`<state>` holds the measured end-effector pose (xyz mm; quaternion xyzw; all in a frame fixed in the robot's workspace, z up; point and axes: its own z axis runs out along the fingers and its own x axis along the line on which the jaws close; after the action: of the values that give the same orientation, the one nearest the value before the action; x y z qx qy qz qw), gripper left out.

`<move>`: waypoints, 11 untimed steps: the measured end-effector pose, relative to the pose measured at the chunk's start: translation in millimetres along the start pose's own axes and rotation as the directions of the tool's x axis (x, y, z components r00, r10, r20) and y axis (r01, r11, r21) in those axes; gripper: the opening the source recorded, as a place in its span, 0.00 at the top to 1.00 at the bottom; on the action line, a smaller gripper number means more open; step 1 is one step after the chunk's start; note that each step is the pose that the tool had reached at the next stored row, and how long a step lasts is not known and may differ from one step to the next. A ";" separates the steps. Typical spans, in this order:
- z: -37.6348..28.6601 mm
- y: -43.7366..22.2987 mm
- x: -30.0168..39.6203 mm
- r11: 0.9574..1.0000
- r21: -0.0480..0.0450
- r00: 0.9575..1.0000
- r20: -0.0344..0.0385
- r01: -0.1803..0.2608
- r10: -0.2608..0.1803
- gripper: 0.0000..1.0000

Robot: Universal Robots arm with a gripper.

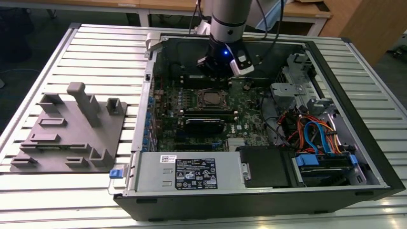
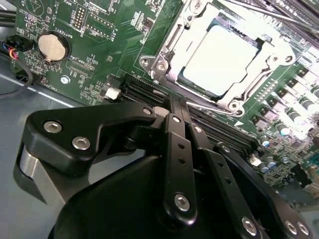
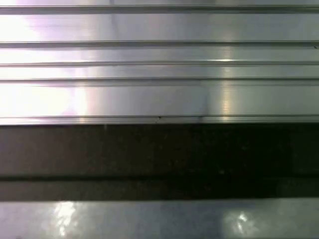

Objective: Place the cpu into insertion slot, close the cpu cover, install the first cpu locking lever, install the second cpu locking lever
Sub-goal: 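Install the first cpu locking lever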

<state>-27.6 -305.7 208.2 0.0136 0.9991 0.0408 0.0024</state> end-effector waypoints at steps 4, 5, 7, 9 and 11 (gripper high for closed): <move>2.6 -0.2 -0.4 1.000 0.000 1.000 0.000 0.000 0.000 0.90; 3.1 -0.2 -0.5 1.000 0.000 1.000 0.000 0.000 0.000 0.90; 4.7 -0.4 -0.5 1.000 0.001 1.000 0.000 0.000 0.000 0.90; 6.4 -0.5 -0.6 1.000 0.001 1.000 0.000 0.000 0.000 0.90; 7.8 -0.6 -0.8 1.000 0.001 1.000 0.000 0.000 0.000 0.90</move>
<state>-26.8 -305.8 200.4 0.0136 0.9991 0.0404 0.0023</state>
